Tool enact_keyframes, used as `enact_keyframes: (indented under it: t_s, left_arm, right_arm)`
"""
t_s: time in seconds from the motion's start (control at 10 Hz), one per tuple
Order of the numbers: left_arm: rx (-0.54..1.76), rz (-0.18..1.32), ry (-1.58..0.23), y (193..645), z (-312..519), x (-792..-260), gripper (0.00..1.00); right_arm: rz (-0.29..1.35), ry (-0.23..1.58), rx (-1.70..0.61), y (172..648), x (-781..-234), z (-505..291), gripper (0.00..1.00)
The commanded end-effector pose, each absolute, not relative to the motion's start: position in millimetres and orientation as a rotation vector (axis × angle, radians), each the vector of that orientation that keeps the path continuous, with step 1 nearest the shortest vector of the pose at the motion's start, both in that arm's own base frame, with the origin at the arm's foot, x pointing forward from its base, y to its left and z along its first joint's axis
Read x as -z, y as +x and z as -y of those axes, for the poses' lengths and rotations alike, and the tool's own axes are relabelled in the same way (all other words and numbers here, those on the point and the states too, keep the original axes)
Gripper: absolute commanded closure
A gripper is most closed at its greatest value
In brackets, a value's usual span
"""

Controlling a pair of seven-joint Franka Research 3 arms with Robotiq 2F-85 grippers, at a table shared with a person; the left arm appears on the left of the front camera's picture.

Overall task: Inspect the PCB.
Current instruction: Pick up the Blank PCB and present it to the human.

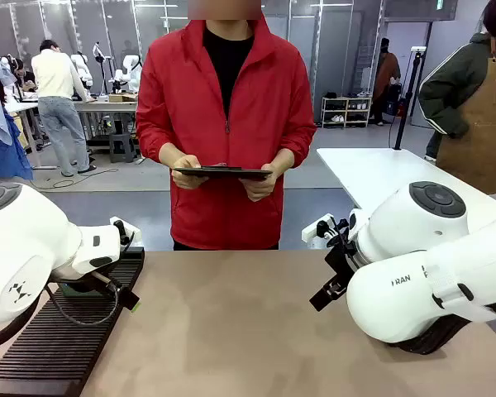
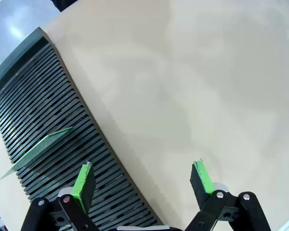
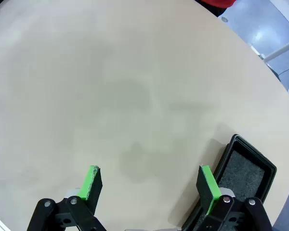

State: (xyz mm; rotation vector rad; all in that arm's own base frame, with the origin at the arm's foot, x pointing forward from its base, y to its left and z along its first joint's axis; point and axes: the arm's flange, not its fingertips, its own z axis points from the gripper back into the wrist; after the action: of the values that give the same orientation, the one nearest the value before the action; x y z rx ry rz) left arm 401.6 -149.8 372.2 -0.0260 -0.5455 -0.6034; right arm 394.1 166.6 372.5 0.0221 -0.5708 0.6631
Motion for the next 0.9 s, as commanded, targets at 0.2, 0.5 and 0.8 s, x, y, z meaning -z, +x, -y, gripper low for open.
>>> enact_keyframes:
  t_s: [0.2, 0.5, 0.8]
  left_arm:
    - [0.604, 0.546, -0.026, 401.5, 150.0, -372.2, 0.00]
    - [0.604, 0.546, -0.026, 401.5, 150.0, -372.2, 0.00]
    - [0.604, 0.546, -0.026, 401.5, 150.0, -372.2, 0.00]
  right_arm:
    - [0.571, 0.022, -0.663, 394.1, -372.5, -166.6, 0.00]
    - [0.571, 0.022, -0.663, 394.1, -372.5, -166.6, 0.00]
    - [0.571, 0.022, -0.663, 394.1, -372.5, -166.6, 0.00]
